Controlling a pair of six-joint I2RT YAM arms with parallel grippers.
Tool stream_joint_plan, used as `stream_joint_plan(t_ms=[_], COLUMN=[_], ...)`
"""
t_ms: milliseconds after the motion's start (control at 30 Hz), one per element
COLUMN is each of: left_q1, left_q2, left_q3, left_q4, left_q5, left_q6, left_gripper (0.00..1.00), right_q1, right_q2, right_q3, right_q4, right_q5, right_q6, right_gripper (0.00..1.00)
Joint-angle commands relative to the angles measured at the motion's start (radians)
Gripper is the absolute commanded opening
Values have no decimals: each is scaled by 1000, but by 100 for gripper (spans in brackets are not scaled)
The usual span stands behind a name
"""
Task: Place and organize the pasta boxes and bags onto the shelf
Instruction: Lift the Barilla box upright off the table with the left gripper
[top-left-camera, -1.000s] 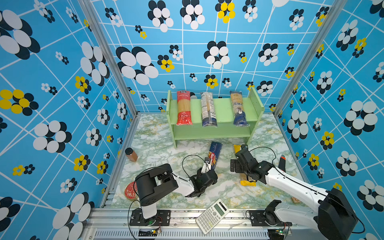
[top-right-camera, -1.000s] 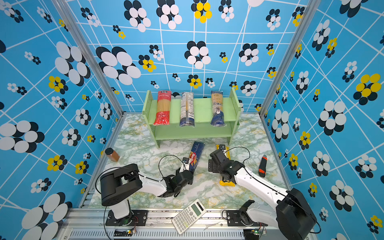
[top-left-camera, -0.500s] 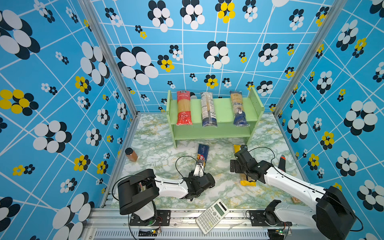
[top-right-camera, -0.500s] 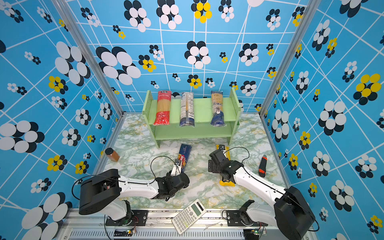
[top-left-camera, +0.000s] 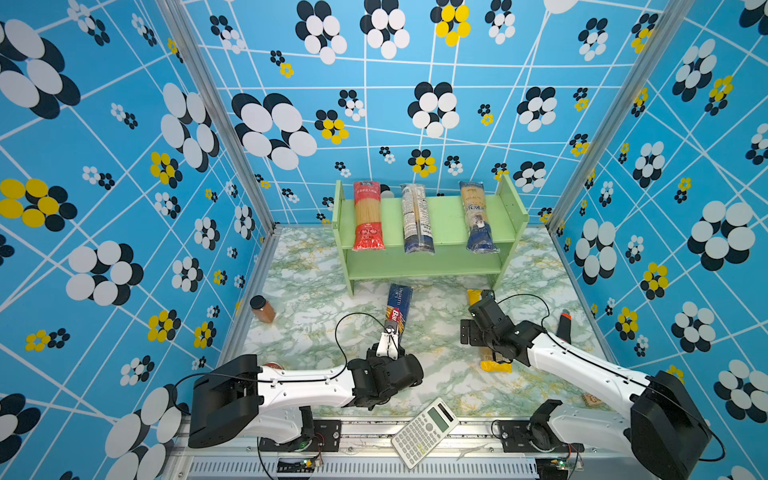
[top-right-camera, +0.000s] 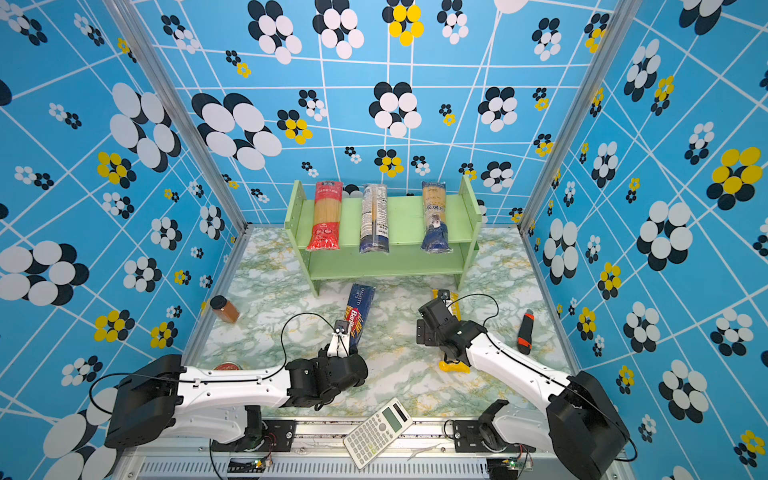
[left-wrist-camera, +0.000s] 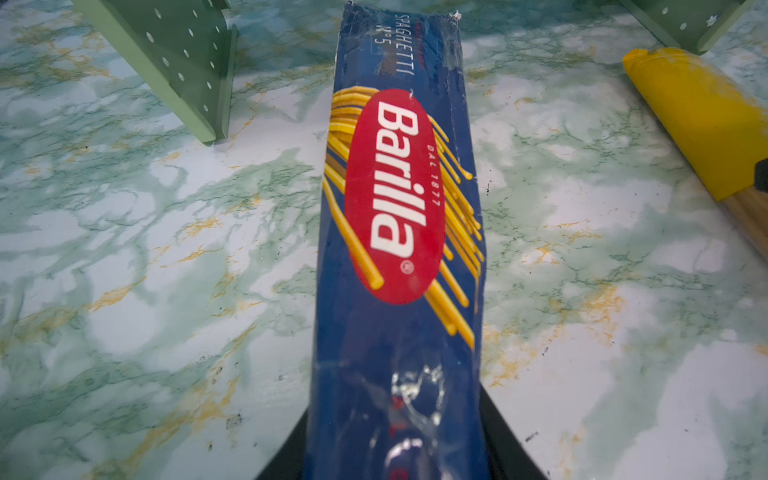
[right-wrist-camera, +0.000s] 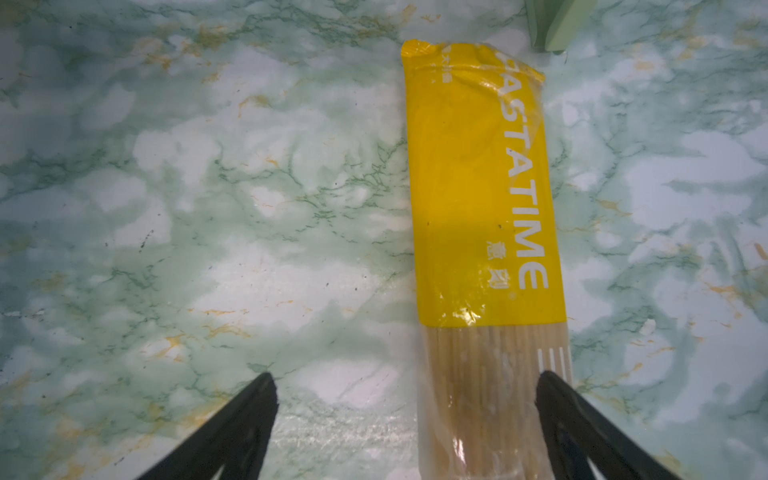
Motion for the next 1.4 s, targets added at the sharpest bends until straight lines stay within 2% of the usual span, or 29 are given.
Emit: stream_joint_plan(t_ms=[0,333,567,900,1167,1367], left_q1=[-14,-17,-20,-9,80,177], left_q2=[-92,-242,-318,-299,-262,-210], left_q3=[21,-41,-58,-11,37,71], left_q4=[7,6,110,178,205,277], left_q5=[-114,-70,-55,-165,-185,-107], left_q6=[-22,6,105,195,255,324], left_gripper=[0,0,0,0,0,0], right_q1=[-5,-6,-6,-6,-6,-6], right_q2=[-2,7,15,24,23,18], right_q3=[2,0,0,8,12,14], right_q4=[-8,1,5,9,8,6], right_q5=[5,5,3,-2,-8,-7], right_q6=[-1,-1,-1,-7,-9,-11], right_gripper=[99,99,99,99,99,99])
